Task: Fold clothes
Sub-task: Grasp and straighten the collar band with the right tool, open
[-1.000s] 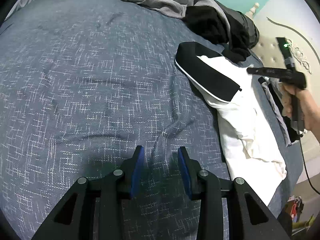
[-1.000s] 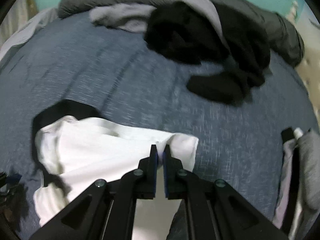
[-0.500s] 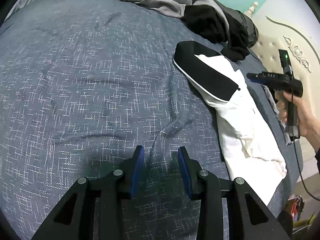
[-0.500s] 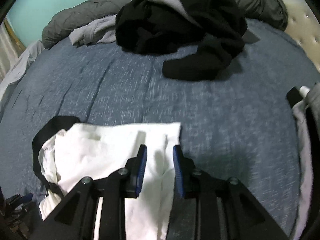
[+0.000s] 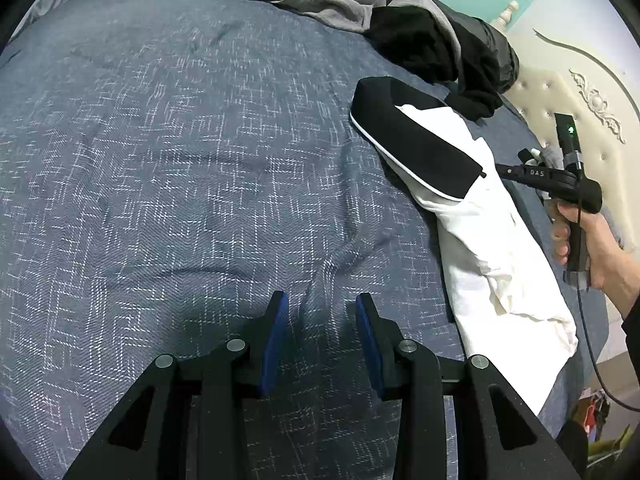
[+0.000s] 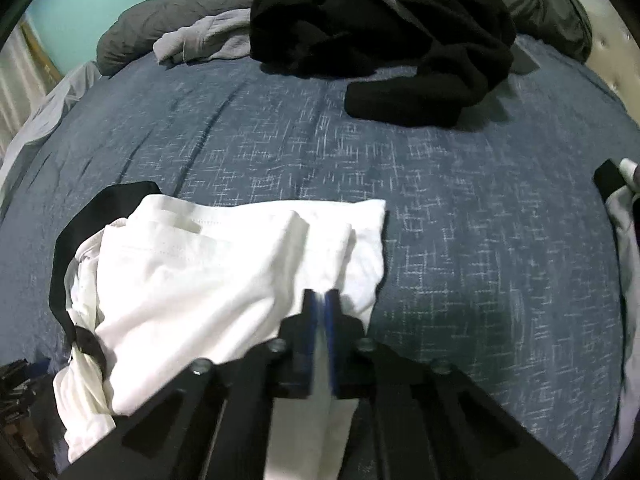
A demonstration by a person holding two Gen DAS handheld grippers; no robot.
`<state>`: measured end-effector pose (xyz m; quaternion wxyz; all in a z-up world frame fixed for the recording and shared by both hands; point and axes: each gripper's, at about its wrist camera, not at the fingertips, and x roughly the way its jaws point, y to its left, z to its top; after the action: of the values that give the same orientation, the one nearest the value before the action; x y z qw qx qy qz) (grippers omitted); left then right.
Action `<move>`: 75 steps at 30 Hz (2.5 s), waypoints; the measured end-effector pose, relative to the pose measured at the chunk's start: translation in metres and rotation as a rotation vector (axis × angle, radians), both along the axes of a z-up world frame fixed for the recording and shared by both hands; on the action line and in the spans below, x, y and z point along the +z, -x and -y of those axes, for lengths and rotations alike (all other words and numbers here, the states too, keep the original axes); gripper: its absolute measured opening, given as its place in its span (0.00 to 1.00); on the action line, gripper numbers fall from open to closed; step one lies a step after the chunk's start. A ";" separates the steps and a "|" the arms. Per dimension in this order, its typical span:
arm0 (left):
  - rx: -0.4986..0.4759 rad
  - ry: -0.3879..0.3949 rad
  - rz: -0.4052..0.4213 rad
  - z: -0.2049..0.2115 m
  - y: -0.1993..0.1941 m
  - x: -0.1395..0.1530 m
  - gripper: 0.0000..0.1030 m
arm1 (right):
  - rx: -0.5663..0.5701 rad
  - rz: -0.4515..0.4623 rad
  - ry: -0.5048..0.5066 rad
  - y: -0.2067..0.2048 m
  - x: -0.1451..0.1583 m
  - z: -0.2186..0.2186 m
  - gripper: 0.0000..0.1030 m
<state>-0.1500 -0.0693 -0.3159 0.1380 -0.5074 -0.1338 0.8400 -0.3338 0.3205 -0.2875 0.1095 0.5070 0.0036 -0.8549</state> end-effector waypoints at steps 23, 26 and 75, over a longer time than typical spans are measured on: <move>-0.007 0.004 -0.001 0.002 -0.001 -0.002 0.37 | -0.056 -0.090 -0.060 -0.004 0.016 -0.002 0.07; -0.009 0.006 -0.003 0.001 -0.001 -0.001 0.37 | -0.015 -0.138 -0.044 -0.007 0.032 0.010 0.29; -0.001 -0.020 -0.017 0.007 -0.003 0.005 0.37 | 0.341 -0.052 -0.029 -0.055 0.073 0.127 0.40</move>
<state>-0.1471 -0.0768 -0.3108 0.1444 -0.4990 -0.1408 0.8428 -0.2785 0.1934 -0.2148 0.2454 0.4785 0.1047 -0.8366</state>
